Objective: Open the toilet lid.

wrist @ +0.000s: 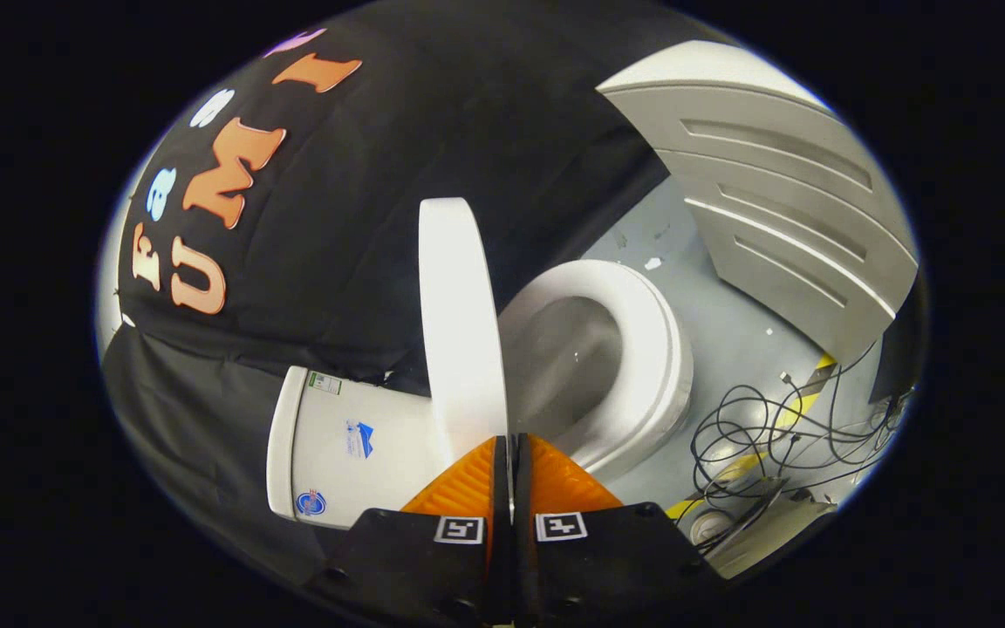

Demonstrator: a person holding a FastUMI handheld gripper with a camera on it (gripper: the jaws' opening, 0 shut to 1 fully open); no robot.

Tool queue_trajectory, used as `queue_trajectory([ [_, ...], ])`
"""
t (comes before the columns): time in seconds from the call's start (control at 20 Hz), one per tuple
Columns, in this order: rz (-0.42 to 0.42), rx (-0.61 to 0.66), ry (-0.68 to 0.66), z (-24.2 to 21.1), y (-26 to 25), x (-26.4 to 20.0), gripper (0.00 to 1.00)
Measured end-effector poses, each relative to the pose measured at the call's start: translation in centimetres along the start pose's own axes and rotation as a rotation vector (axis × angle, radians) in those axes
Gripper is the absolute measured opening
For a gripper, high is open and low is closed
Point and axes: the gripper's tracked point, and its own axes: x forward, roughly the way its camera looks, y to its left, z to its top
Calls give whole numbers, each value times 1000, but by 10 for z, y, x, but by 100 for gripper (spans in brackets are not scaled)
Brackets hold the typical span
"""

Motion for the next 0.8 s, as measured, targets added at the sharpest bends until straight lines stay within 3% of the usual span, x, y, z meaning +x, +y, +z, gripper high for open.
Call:
queue_trajectory([
  [0.25,-79,-168,-51,-7,50,-13,8],
  [0.6,-48,-232,-79,-24,118,-26,8],
  [0.8,-41,-352,-92,-40,155,-27,8],
])
